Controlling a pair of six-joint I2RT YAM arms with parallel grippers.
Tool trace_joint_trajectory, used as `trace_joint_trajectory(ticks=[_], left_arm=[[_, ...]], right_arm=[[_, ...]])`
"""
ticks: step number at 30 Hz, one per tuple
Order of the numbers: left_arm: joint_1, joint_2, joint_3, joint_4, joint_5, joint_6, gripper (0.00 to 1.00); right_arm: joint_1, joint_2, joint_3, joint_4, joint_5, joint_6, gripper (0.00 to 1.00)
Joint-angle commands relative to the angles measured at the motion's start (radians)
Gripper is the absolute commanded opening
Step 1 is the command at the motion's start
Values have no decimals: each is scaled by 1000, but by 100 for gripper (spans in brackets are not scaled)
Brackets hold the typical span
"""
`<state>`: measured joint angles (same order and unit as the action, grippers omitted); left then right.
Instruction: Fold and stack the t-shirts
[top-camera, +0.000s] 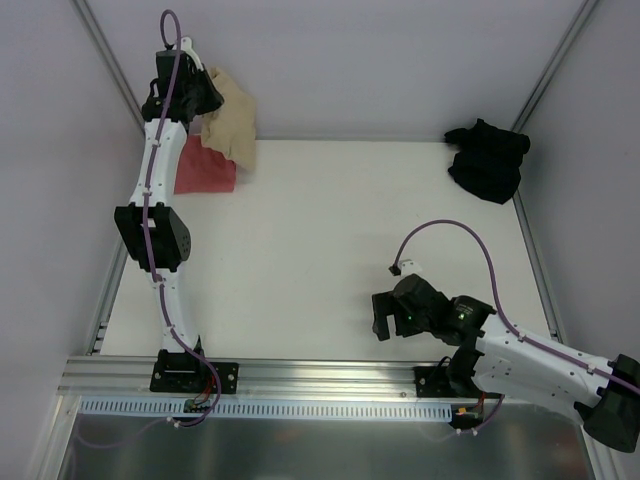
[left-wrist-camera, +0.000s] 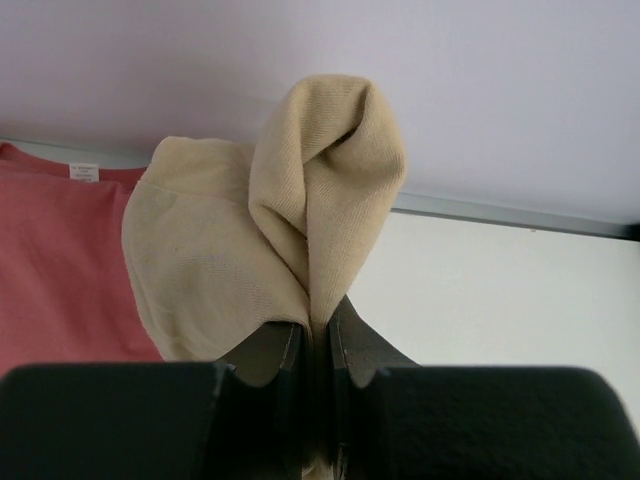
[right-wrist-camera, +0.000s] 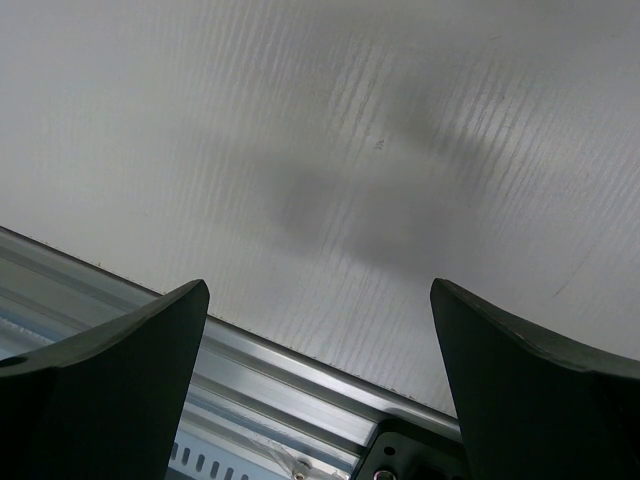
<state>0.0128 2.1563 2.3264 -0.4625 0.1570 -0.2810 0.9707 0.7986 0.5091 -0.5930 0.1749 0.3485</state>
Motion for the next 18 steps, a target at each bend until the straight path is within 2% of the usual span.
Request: trace_joint_trajectory(ticks=[1, 12, 18], left_arm=[[-5, -10, 73, 62, 30, -20, 0], [-2, 5, 85, 50, 27, 8, 0], [39, 2, 47, 31, 44, 16, 0]], right_arm=[[-3, -3, 0, 16, 9, 3, 99], [-4, -7, 2, 4, 12, 7, 100], [-3, -21, -3, -11, 24, 4, 100]])
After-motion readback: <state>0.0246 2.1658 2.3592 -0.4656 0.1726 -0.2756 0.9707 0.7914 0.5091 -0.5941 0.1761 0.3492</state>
